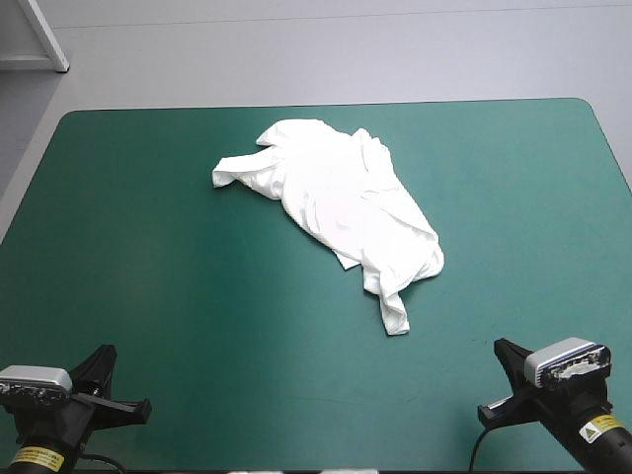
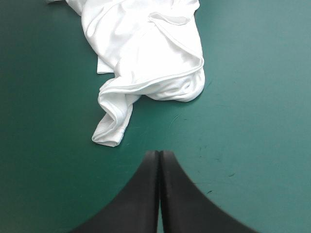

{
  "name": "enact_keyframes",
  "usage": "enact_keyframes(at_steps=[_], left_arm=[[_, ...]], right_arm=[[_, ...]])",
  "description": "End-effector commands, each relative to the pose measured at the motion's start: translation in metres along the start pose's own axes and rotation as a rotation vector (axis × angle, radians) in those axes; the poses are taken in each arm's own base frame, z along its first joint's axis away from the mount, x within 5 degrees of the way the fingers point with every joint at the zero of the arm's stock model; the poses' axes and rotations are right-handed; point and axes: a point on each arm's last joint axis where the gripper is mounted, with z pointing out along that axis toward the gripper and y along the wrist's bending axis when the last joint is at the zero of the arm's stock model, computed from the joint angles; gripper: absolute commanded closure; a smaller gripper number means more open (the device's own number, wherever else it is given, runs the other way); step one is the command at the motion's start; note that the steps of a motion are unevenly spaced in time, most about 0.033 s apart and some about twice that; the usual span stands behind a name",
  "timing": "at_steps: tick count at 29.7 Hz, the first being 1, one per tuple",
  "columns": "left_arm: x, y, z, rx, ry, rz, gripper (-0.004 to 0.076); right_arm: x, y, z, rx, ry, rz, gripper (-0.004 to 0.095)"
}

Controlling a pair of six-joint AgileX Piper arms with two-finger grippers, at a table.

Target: Fold the cloth

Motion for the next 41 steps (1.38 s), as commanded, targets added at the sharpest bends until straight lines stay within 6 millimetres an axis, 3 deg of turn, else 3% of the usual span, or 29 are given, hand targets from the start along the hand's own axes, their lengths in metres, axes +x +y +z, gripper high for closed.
enact_keyframes(at_steps=[1,26,29,34,41], left_arm=[[-0.014,0.000,-0.003,0.004,-0.088,-0.014,0.0705],[-0.018,0.000,-0.004,0.003,-0.090,-0.001,0.0683],[-0.032,0.000,-0.001,0.003,-0.074,0.016,0.0573],[-0.076,-0.002,0.017,0.029,-0.027,-0.026,0.0268],[-0.139,-0.003,0.085,0.064,0.227,-0.014,0.0247]], right_arm=[[-0.013,-0.002,-0.003,0.021,-0.079,0.002,0.0903],[-0.013,-0.002,-0.003,0.021,-0.079,0.006,0.0903],[-0.013,-0.002,-0.003,0.021,-0.079,0.006,0.0903],[-0.013,-0.002,-0.003,0.021,-0.079,0.006,0.0893],[-0.013,-0.002,-0.003,0.021,-0.079,0.006,0.0891]])
